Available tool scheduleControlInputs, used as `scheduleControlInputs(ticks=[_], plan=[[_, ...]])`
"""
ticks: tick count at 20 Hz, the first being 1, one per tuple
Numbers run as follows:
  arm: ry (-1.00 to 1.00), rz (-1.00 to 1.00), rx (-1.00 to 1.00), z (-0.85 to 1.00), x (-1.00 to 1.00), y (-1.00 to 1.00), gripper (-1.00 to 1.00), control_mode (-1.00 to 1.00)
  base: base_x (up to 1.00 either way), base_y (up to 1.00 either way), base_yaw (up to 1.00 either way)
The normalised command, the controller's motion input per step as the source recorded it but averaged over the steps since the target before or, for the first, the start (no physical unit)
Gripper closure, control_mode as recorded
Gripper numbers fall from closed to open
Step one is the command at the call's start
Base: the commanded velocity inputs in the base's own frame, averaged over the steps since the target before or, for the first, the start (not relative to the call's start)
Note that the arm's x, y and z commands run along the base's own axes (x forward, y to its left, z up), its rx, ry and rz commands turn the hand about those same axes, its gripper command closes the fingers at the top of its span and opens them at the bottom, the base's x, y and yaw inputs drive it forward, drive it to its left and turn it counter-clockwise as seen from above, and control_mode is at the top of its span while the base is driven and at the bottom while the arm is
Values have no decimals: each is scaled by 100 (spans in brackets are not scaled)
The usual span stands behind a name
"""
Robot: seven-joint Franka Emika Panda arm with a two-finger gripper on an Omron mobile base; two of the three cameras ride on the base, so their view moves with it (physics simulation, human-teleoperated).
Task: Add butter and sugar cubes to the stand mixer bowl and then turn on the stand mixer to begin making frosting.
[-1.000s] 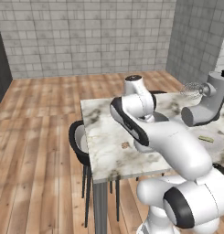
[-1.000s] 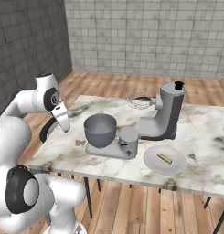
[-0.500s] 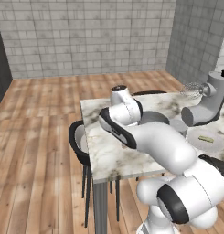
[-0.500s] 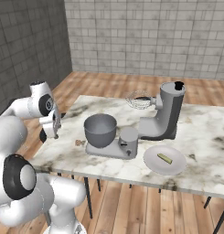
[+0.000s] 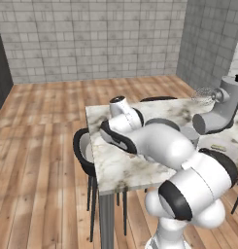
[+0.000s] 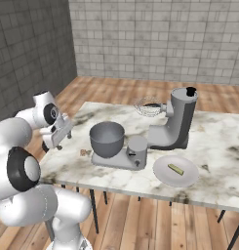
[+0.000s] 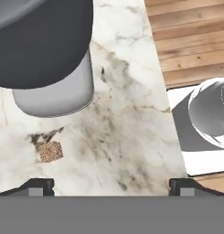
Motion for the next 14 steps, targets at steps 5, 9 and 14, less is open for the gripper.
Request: scheduleControlInputs(ticks=[5,9,14], plan=[[-1,-24,-6,-10,27,-5,-100,-100,0,0,0],[0,-19,-3,-7,20,-19,-100,-100,0,0,0],[4,-15,0,-19,18,-14,-100,-100,0,0,0]])
